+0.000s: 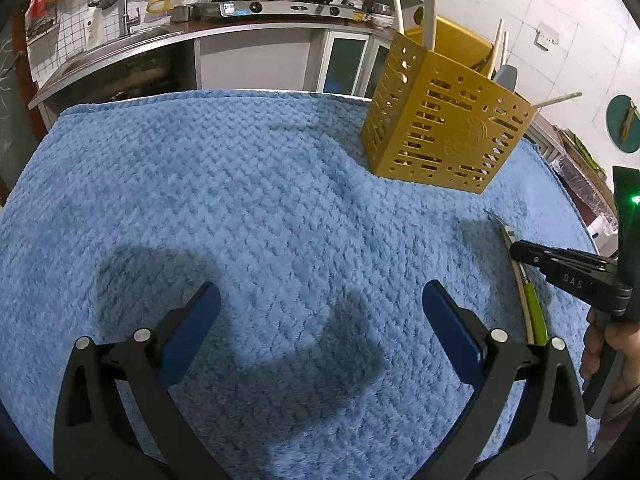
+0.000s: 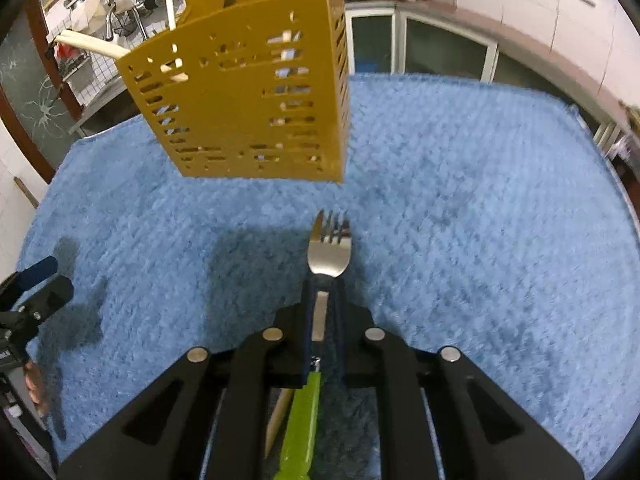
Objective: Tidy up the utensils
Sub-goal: 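Lift the green-handled fork with the right tool and hold it above the towel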
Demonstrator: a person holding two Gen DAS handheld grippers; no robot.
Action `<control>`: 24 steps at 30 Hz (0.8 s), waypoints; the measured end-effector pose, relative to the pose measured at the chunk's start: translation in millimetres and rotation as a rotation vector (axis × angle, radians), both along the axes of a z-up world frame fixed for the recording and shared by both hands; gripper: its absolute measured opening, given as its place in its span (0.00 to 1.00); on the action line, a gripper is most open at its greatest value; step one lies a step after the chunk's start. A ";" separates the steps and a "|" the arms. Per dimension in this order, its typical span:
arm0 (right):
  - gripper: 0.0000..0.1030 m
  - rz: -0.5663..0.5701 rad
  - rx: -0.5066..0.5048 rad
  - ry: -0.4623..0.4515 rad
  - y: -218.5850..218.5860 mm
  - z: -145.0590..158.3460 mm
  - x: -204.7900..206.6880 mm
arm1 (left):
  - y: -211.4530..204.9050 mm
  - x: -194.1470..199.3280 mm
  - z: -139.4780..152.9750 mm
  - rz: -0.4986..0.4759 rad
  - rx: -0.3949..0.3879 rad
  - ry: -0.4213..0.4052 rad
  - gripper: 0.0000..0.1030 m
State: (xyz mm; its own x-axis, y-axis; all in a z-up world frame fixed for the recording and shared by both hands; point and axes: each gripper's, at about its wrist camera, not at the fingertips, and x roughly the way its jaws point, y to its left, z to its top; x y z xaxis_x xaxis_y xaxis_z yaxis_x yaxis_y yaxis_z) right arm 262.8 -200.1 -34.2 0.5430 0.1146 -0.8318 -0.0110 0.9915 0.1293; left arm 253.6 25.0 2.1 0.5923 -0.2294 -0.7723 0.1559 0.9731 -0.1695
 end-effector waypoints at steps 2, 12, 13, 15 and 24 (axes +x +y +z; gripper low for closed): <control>0.08 0.003 -0.028 -0.028 0.6 0.8 -1.7 | -2.8 -0.6 -0.9 -0.001 0.001 0.003 0.95; 0.02 -0.001 -0.009 -0.031 -28.0 17.0 -12.0 | -32.9 -2.2 8.8 -0.033 -0.006 0.000 0.95; 0.01 -0.003 -0.020 -0.028 -32.2 17.0 -12.2 | -37.8 -2.4 9.5 -0.038 -0.008 0.002 0.95; 0.01 -0.008 -0.005 -0.025 -44.0 16.8 -13.4 | -55.6 -1.9 10.9 -0.061 0.009 -0.005 0.95; 0.42 0.051 0.056 -0.044 -28.9 9.7 -5.9 | -80.9 -6.0 9.6 -0.078 0.064 -0.013 0.95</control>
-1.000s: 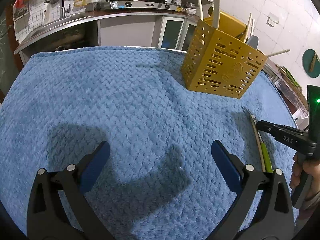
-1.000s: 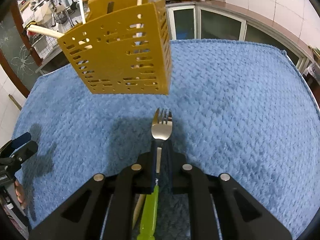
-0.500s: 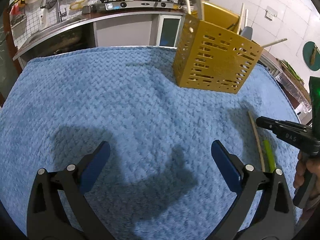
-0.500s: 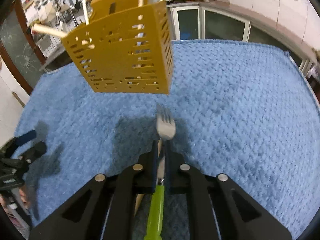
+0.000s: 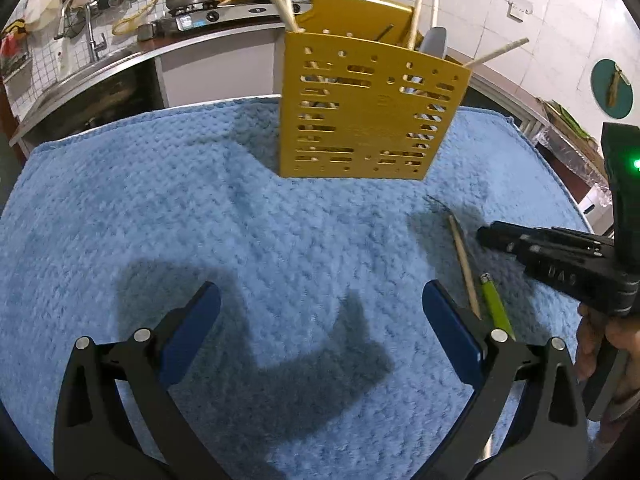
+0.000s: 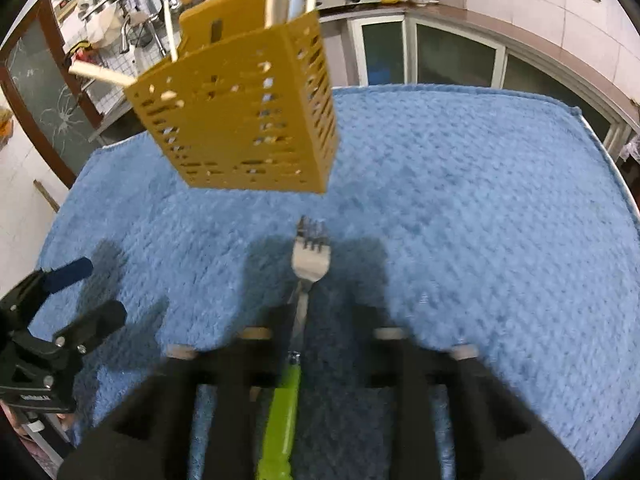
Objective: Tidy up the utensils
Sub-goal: 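Lift the green-handled fork with the right tool and hold it above the towel, then lower the left tool onto the wooden chopstick and close it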
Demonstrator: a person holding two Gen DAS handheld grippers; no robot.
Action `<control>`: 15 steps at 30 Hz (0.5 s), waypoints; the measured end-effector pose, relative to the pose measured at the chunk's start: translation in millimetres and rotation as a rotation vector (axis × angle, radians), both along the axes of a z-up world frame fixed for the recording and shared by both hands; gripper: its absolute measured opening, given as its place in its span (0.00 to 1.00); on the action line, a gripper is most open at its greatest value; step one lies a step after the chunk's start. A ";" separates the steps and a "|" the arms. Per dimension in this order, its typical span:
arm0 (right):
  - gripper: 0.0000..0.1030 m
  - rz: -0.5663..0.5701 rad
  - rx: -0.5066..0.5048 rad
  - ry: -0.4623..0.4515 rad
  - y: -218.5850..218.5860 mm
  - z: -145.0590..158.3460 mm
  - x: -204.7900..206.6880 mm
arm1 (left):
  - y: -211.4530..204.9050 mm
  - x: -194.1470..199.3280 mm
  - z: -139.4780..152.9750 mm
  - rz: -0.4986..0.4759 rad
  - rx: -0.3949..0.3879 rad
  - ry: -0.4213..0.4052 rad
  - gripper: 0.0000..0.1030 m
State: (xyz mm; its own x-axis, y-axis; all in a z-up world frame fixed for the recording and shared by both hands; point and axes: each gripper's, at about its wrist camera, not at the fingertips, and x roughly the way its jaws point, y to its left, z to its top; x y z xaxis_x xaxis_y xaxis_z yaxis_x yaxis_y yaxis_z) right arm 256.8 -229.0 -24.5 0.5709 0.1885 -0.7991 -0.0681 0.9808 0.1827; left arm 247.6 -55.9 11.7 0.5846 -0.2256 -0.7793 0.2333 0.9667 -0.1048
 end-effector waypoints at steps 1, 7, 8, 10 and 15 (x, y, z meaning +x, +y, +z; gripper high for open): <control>0.42 0.002 -0.006 -0.009 2.6 -0.4 -0.5 | 2.5 0.8 -0.4 0.007 0.001 0.002 0.95; 0.16 0.009 -0.020 0.029 9.4 -8.6 6.0 | 24.6 5.7 -5.8 0.048 -0.021 0.019 0.95; 0.13 0.012 -0.025 0.032 12.0 -8.6 7.2 | 26.0 5.9 -6.3 0.050 -0.026 0.020 0.95; 0.13 0.011 -0.039 0.043 16.0 -8.7 9.4 | 25.3 6.1 -6.4 0.047 -0.026 0.021 0.95; 0.07 0.003 -0.016 0.073 17.6 -12.3 14.6 | 17.6 3.9 -4.0 0.030 -0.021 0.012 0.95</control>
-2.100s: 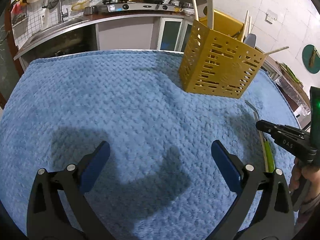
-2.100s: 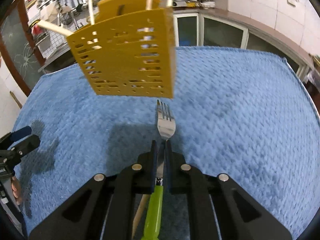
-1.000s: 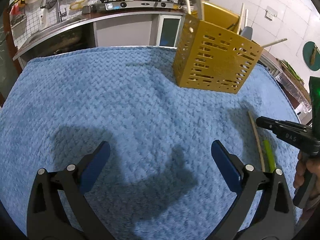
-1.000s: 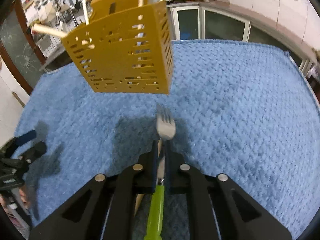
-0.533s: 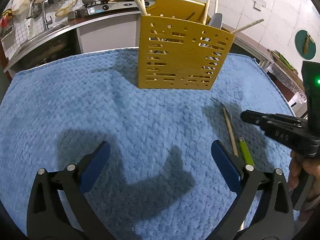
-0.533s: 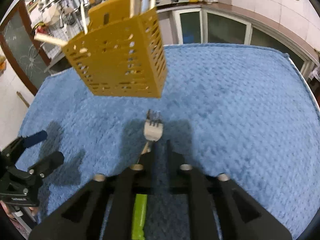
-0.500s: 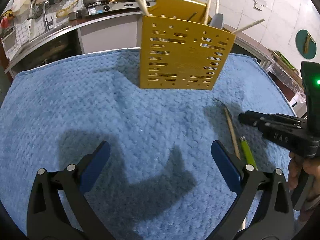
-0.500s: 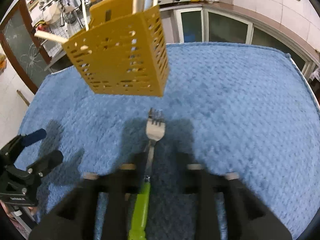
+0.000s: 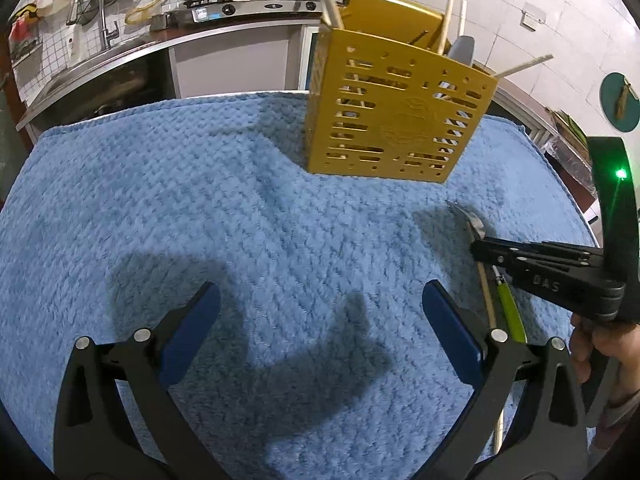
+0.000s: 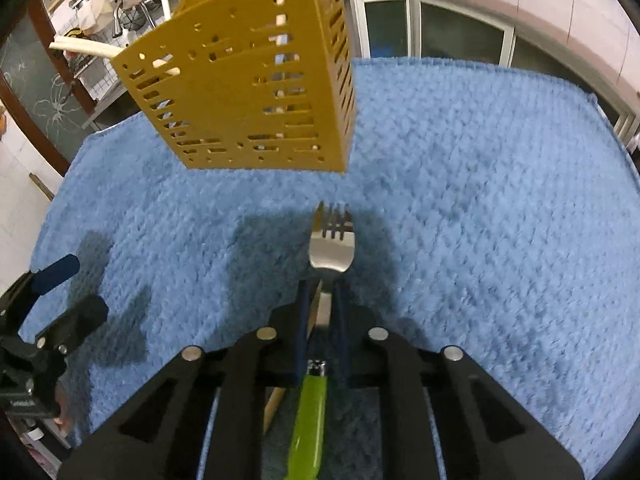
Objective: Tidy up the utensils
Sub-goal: 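Lower the left tool onto the wooden chopstick and close it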
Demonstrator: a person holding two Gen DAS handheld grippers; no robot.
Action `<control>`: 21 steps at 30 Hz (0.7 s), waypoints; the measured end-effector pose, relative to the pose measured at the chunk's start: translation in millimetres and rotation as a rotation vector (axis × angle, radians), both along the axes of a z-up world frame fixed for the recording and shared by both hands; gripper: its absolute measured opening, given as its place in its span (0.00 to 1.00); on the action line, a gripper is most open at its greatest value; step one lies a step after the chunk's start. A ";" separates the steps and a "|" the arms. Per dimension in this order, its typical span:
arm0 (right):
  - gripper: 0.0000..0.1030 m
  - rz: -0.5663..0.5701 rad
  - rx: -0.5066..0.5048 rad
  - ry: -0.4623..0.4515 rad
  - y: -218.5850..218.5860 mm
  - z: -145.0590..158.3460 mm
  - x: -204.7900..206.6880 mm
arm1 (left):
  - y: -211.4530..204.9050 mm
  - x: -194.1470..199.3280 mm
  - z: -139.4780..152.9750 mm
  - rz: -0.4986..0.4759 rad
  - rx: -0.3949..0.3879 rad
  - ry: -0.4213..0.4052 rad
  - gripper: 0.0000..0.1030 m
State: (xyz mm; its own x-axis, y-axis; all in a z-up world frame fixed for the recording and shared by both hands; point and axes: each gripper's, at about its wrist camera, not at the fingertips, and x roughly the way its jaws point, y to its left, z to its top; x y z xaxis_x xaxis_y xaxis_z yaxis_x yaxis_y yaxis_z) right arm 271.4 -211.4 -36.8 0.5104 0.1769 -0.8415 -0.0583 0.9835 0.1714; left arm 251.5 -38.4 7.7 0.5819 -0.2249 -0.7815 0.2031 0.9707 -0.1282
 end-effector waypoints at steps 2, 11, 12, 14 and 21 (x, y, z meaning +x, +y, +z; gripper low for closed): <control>0.07 -0.003 -0.015 -0.019 -1.5 2.9 -5.2 | -2.3 -1.2 0.2 -0.003 0.003 0.000 0.95; 0.06 -0.057 -0.040 -0.024 -52.5 8.7 -24.1 | -37.0 0.4 -1.3 -0.046 -0.022 0.030 0.94; 0.06 -0.066 -0.046 -0.023 -57.1 8.4 -25.7 | -43.7 0.6 -1.6 -0.057 -0.017 0.030 0.94; 0.06 -0.087 -0.065 -0.017 -72.1 6.8 -30.4 | -62.5 2.2 -1.7 -0.086 -0.004 0.029 0.93; 0.06 -0.152 -0.080 -0.006 -118.9 3.4 -37.8 | -124.5 21.8 -17.5 -0.179 0.024 0.126 0.50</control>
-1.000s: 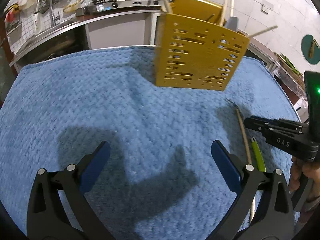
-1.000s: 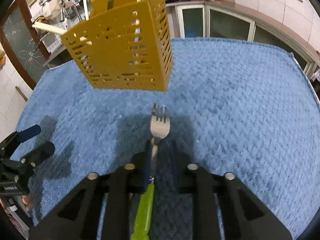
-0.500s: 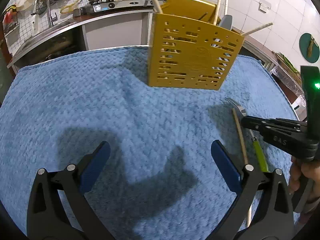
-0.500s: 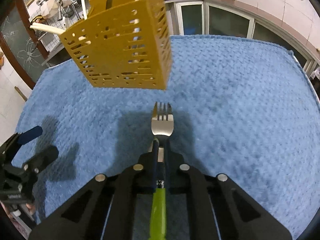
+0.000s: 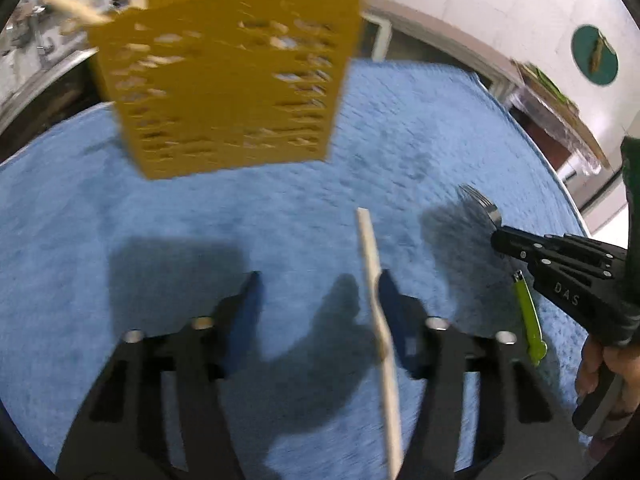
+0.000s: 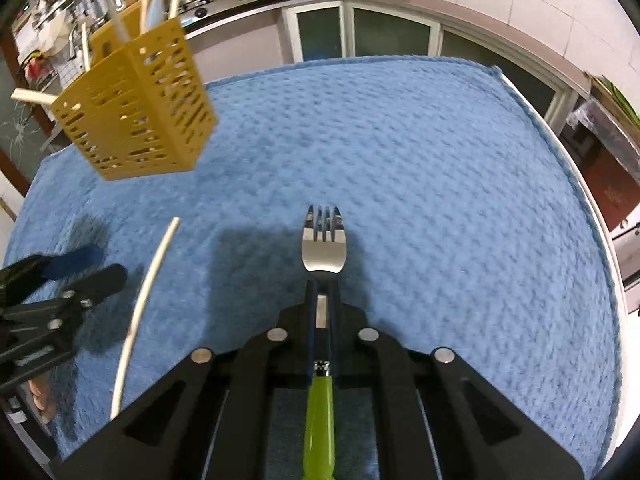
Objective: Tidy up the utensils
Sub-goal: 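Lower the left tool onto the wooden chopstick and close it, then lift the chopstick with the left tool while the right tool carries the fork over the caddy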
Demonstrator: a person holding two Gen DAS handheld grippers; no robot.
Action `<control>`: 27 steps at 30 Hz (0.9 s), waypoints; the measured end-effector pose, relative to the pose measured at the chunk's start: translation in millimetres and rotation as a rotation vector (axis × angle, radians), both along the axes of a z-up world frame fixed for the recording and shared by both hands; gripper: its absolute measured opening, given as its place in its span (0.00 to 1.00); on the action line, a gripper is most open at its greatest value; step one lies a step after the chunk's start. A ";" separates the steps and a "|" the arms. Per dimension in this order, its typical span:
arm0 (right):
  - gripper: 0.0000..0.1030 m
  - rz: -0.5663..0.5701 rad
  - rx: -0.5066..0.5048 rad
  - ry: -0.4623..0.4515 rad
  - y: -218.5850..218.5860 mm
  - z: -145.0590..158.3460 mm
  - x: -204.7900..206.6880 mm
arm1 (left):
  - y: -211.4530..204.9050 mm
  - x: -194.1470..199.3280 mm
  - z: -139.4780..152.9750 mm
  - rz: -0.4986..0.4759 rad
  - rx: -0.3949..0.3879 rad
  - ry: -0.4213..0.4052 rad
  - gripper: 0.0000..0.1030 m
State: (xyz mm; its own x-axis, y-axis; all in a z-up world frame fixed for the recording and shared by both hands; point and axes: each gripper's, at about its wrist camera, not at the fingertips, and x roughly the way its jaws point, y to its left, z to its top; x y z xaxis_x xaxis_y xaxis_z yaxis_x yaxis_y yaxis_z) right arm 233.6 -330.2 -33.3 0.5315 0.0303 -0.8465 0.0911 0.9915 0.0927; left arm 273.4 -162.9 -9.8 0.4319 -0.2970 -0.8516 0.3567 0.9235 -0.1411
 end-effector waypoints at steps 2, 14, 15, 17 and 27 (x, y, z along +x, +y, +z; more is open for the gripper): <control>0.06 -0.004 -0.003 -0.003 -7.1 0.1 -1.7 | -14.7 3.7 -5.6 -0.006 0.025 0.018 0.49; 0.05 -0.018 0.015 -0.009 -11.1 -1.8 -0.3 | -43.7 19.2 -11.1 -0.028 0.090 0.043 0.06; 0.05 -0.016 0.023 -0.014 -9.8 -0.3 -0.6 | -37.9 20.6 -9.2 -0.026 0.073 0.045 0.06; 0.06 -0.011 0.030 -0.026 -5.5 3.2 -1.6 | -25.0 19.4 -4.9 -0.014 0.027 0.044 0.05; 0.06 0.038 0.084 -0.135 25.8 28.1 -14.5 | 28.8 -12.7 52.8 0.008 -0.083 -0.113 0.05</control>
State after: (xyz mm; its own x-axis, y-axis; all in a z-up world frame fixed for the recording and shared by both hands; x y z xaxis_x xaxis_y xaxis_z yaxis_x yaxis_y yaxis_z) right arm 219.1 -304.4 -5.2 0.6378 0.1204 -0.7607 0.0349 0.9822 0.1847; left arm 260.6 -134.2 43.0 0.5268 -0.3605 -0.7698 0.3670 0.9133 -0.1766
